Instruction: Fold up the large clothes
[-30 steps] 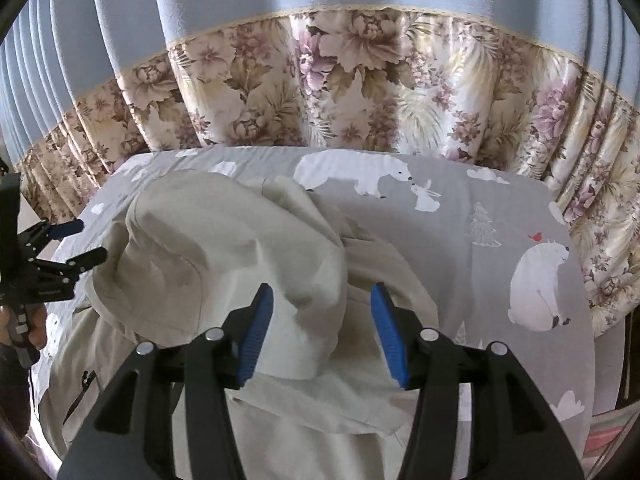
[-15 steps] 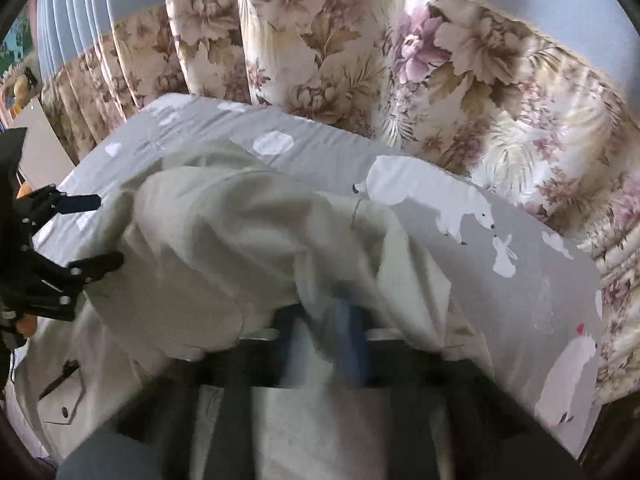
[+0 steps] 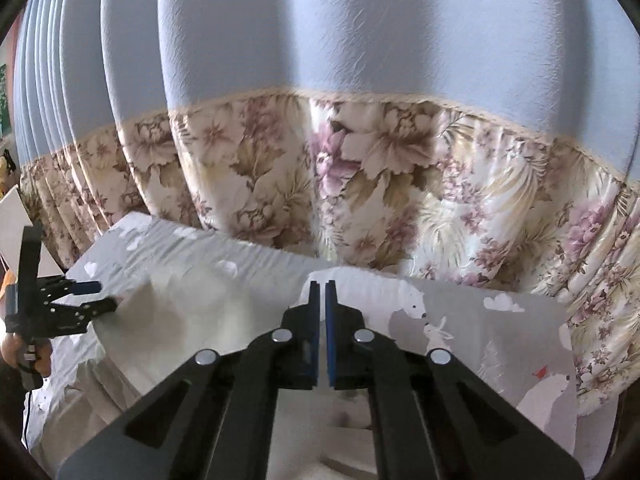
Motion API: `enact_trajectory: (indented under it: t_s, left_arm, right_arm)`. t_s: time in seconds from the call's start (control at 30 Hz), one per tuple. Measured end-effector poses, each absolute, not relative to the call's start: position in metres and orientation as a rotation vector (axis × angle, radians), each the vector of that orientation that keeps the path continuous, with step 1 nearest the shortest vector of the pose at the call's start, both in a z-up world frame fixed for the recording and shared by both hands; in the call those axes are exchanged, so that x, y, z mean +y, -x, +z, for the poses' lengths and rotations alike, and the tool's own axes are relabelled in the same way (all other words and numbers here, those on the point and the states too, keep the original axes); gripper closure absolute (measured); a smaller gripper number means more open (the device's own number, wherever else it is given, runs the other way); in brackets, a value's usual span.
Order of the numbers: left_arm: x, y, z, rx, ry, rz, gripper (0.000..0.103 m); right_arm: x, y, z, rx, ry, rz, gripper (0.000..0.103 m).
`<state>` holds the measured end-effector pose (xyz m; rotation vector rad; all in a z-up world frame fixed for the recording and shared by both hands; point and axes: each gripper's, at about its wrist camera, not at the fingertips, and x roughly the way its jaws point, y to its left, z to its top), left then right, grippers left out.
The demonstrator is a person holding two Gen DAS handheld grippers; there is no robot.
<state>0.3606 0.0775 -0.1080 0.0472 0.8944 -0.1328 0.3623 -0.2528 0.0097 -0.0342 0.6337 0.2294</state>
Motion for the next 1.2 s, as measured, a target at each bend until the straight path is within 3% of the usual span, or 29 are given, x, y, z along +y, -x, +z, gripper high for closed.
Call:
enact_trajectory:
  t_s: [0.13,0.27,0.33,0.37,0.43,0.53,0.57,0.63,0.67,0.7,0.73,0.77,0.87,1.03,1.2]
  left_arm:
    - [0.079,-0.35,-0.097,0.898,-0.055,-0.132,0.034]
    - [0.066,-0.339,-0.084,0.847,-0.123,-0.19,0.015]
    - [0.053,-0.343,-0.081,0.83,-0.171,-0.211,0.012]
    - [0.045,-0.348,-0.082,0.832,-0.197,-0.234,0.011]
    - [0.03,-0.358,-0.088,0.842,-0.247,-0.266,0.011]
    - [0.014,-0.379,-0.105,0.887,-0.291,-0.271,0.011]
    - [0.01,-0.385,-0.11,0.901,-0.288,-0.279,0.013]
    - [0.004,-0.393,-0.117,0.911,-0.268,-0.314,0.026]
    - [0.001,-0.396,-0.12,0.92,-0.251,-0.341,0.045]
    - [-0.003,-0.401,-0.123,0.944,-0.228,-0.364,0.066]
    - [-0.005,-0.405,-0.125,0.961,-0.215,-0.369,0.079]
    - [-0.008,-0.408,-0.124,0.972,-0.202,-0.373,0.096]
    - [-0.009,-0.412,-0.103,0.942,-0.106,-0.396,0.098]
    - [-0.015,-0.385,-0.027,0.711,0.02,-0.445,0.099]
    - [-0.027,-0.331,-0.005,0.61,-0.033,-0.494,0.102]
  right_arm:
    - [-0.255,-0.356,0.002,0.689,0.018,0.329,0.098]
    - [-0.246,-0.337,-0.022,0.757,0.081,0.342,0.098]
    - [-0.249,-0.328,-0.032,0.799,0.031,0.378,0.096]
    - [-0.249,-0.323,-0.037,0.819,0.012,0.399,0.091]
    - [-0.244,-0.314,-0.041,0.827,0.012,0.428,0.052]
    - [-0.231,-0.297,-0.043,0.817,0.054,0.467,0.048]
    - [-0.227,-0.295,-0.045,0.824,0.054,0.483,0.048]
    - [-0.218,-0.297,-0.057,0.861,0.082,0.488,0.048]
    - [-0.213,-0.3,-0.065,0.874,0.127,0.452,0.049]
    - [-0.208,-0.307,-0.076,0.888,0.188,0.408,0.064]
    - [-0.206,-0.31,-0.081,0.9,0.219,0.39,0.101]
    - [-0.206,-0.318,-0.085,0.896,0.259,0.343,0.101]
    - [-0.22,-0.33,-0.067,0.77,0.336,0.187,0.102]
    - [-0.242,-0.32,-0.021,0.534,0.311,0.094,0.102]
    - [-0.258,-0.283,-0.03,0.538,0.254,0.174,0.102]
